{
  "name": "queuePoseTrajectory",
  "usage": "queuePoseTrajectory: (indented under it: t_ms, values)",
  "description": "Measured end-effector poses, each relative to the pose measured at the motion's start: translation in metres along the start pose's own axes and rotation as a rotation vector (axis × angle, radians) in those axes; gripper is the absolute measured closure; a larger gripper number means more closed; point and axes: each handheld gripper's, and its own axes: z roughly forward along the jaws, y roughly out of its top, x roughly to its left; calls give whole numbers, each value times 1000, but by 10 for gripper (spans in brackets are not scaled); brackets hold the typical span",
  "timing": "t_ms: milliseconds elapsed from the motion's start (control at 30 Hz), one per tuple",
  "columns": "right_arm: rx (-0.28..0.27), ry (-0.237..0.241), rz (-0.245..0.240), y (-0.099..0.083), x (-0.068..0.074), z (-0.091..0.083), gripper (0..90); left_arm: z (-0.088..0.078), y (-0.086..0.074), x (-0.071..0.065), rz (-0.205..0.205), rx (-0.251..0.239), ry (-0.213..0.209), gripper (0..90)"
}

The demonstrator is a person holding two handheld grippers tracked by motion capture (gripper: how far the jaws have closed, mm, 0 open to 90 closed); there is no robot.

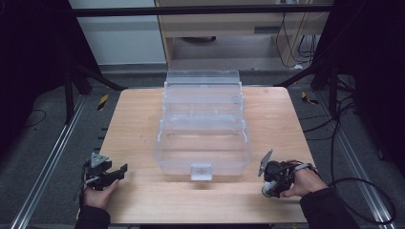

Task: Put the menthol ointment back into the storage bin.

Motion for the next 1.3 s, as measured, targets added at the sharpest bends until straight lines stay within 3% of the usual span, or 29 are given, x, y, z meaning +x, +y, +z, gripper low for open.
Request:
queuePoseTrajectory:
  t_ms: [767, 1300]
  values:
    - [-25, -6, 34, 4, -4, -26, 503, 2, 0, 0, -1, 13, 1, 334]
    - [-86, -43, 59, 11, -7, -53, 503, 1, 0, 0, 5, 8, -3, 334]
